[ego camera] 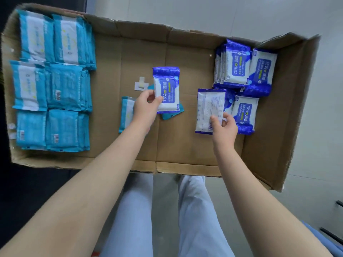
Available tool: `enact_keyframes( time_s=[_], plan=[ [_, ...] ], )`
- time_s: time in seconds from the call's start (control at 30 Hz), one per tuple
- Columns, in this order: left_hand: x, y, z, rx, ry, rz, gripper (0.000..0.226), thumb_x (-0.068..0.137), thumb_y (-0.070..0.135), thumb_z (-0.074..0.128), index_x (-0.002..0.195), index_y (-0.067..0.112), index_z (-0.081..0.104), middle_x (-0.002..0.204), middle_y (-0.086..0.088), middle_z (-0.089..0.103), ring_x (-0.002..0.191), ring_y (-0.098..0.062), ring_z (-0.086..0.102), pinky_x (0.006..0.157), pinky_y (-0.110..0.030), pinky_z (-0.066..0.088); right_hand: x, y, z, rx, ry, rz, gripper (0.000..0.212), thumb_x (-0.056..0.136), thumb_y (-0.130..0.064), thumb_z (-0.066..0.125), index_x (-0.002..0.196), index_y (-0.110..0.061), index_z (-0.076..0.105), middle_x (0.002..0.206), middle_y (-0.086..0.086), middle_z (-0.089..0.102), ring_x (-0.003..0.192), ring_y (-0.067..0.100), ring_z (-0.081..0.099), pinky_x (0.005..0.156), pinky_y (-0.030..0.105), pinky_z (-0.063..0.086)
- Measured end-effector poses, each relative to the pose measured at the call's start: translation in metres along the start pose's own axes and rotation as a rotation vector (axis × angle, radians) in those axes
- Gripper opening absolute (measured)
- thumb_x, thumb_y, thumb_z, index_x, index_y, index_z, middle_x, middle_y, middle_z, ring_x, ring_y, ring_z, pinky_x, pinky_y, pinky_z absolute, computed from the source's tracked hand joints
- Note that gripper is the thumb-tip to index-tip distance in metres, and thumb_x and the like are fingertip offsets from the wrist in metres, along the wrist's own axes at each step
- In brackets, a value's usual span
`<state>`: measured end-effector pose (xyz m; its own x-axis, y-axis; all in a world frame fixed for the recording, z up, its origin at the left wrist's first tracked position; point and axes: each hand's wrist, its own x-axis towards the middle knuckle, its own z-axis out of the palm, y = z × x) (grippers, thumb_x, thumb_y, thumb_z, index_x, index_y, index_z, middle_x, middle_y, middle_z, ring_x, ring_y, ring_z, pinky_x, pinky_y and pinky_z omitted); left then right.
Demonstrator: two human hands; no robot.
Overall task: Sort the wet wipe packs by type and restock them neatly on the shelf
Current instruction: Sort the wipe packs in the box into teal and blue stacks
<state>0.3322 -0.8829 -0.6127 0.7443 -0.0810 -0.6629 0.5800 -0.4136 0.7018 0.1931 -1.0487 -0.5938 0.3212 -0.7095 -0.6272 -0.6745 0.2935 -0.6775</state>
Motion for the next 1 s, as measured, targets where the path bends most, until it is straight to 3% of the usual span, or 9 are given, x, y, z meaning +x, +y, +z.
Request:
enact_keyframes(
  time_s=[0.13, 0.27, 0.4, 0.47, 0.57, 0.63, 0.77, 0.9, 1.0],
  plan=[
    [-0.025, 0.0, 0.062, 0.033, -0.128, -0.016, 0.013, 0.096, 0.016, 0.061, 0.108, 0.019, 0.059, 0.1, 0.008, 0.063, 0.086, 0.0, 0.059, 0.066, -0.009, 0.046, 0.024, -0.005, -0.057, -0.093, 0.101, -0.025, 0.014, 0.095, -0.021, 0.064, 0.103, -0.026, 0.055, 0.097, -0.01, 0.064, 0.097, 0.014, 0.067, 0.092, 0.044, 0.057],
    [-0.037, -0.005, 0.117, 0.107, -0.18, 0.003, 0.012, 0.094, 0.009, 0.061, 0.106, 0.014, 0.061, 0.098, 0.002, 0.062, 0.086, -0.01, 0.056, 0.063, -0.008, 0.042, 0.051, -0.006, -0.096, -0.142, 0.175, -0.021, 0.015, 0.096, -0.023, 0.062, 0.108, -0.024, 0.053, 0.113, 0.0, 0.066, 0.101, 0.015, 0.066, 0.091, 0.041, 0.057],
    [-0.035, -0.013, 0.149, 0.226, -0.099, -0.003, 0.019, 0.094, 0.017, 0.061, 0.112, 0.01, 0.061, 0.111, 0.0, 0.055, 0.099, -0.015, 0.056, 0.086, -0.023, 0.044, 0.075, -0.003, -0.107, -0.163, 0.164, -0.017, 0.015, 0.096, -0.019, 0.06, 0.108, -0.021, 0.052, 0.105, -0.003, 0.064, 0.1, 0.017, 0.066, 0.09, 0.039, 0.057],
    [-0.035, -0.015, 0.157, 0.247, -0.081, -0.012, 0.016, 0.095, 0.019, 0.058, 0.11, 0.013, 0.059, 0.113, 0.001, 0.054, 0.1, -0.016, 0.057, 0.083, -0.025, 0.044, 0.081, -0.001, -0.106, -0.174, 0.145, -0.001, 0.014, 0.096, -0.018, 0.06, 0.108, -0.02, 0.052, 0.105, -0.003, 0.063, 0.1, 0.017, 0.066, 0.088, 0.039, 0.058],
    [-0.042, -0.017, 0.165, 0.161, -0.1, -0.048, 0.008, 0.099, 0.018, 0.054, 0.106, 0.015, 0.052, 0.107, 0.003, 0.062, 0.086, -0.006, 0.06, 0.064, -0.017, 0.044, 0.086, 0.004, -0.104, -0.209, 0.138, 0.014, 0.014, 0.096, -0.019, 0.061, 0.107, -0.019, 0.052, 0.104, -0.004, 0.062, 0.098, 0.017, 0.066, 0.088, 0.04, 0.058],
    [-0.047, -0.019, 0.168, 0.119, -0.073, -0.054, 0.009, 0.1, 0.02, 0.055, 0.107, 0.017, 0.051, 0.104, 0.005, 0.061, 0.082, 0.0, 0.059, 0.061, -0.013, 0.045, 0.086, 0.005, -0.104, -0.232, 0.141, 0.02, 0.017, 0.097, -0.02, 0.06, 0.112, -0.017, 0.053, 0.108, -0.003, 0.062, 0.101, 0.017, 0.066, 0.087, 0.039, 0.059],
    [-0.051, -0.018, 0.167, 0.056, -0.08, -0.081, 0.014, 0.098, 0.024, 0.058, 0.11, 0.019, 0.051, 0.104, 0.005, 0.063, 0.091, -0.005, 0.065, 0.069, -0.02, 0.054, 0.085, 0.006, -0.104, -0.247, 0.15, 0.009, 0.022, 0.097, -0.019, 0.061, 0.117, -0.014, 0.053, 0.116, 0.002, 0.065, 0.102, 0.017, 0.066, 0.087, 0.038, 0.059],
    [-0.049, -0.015, 0.16, -0.165, -0.101, -0.17, 0.017, 0.099, 0.023, 0.057, 0.114, 0.019, 0.051, 0.103, 0.005, 0.068, 0.089, -0.005, 0.068, 0.074, -0.022, 0.057, 0.084, 0.006, -0.104, -0.245, 0.143, 0.016, 0.021, 0.097, -0.018, 0.061, 0.116, -0.016, 0.052, 0.109, -0.004, 0.061, 0.1, 0.015, 0.065, 0.087, 0.039, 0.059],
    [-0.046, -0.015, 0.157, -0.245, -0.131, -0.237, 0.021, 0.098, 0.025, 0.058, 0.117, 0.017, 0.052, 0.111, 0.0, 0.069, 0.097, -0.012, 0.069, 0.082, -0.032, 0.058, 0.081, 0.003, -0.104, -0.237, 0.148, 0.021, 0.023, 0.098, -0.017, 0.06, 0.119, -0.014, 0.052, 0.113, -0.001, 0.063, 0.101, 0.015, 0.065, 0.085, 0.035, 0.059]
  ],
)
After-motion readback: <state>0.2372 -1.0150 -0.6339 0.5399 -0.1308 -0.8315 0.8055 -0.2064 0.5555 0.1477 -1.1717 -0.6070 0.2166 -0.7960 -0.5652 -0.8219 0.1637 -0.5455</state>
